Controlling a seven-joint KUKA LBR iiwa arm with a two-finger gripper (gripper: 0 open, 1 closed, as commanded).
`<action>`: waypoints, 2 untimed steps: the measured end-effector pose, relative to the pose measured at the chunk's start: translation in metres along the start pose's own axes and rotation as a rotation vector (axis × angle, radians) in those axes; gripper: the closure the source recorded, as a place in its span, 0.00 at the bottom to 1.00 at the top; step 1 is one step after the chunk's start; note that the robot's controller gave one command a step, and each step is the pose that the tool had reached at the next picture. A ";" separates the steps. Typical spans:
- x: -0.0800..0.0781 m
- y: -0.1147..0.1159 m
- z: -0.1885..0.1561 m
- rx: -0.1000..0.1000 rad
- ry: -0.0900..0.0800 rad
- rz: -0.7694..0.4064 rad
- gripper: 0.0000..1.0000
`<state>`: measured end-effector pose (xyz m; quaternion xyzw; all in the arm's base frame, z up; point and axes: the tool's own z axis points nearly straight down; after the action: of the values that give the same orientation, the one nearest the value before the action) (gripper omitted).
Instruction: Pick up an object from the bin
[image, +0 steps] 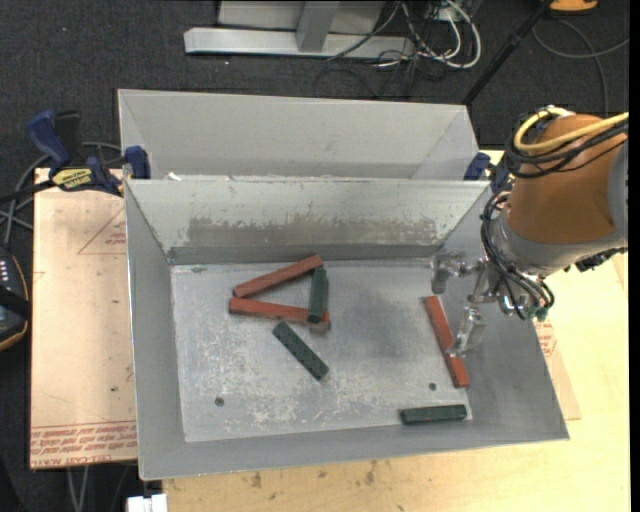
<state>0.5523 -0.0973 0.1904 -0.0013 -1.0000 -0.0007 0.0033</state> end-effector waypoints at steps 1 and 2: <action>-0.030 -0.051 0.012 0.004 -0.011 -0.113 0.00; -0.024 -0.053 0.091 -0.001 -0.003 -0.356 0.00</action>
Offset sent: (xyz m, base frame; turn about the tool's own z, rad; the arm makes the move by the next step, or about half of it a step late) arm 0.0284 -0.0495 -0.0119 -0.1177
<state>0.5759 -0.1503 0.0991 0.1757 -0.9844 -0.0017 0.0019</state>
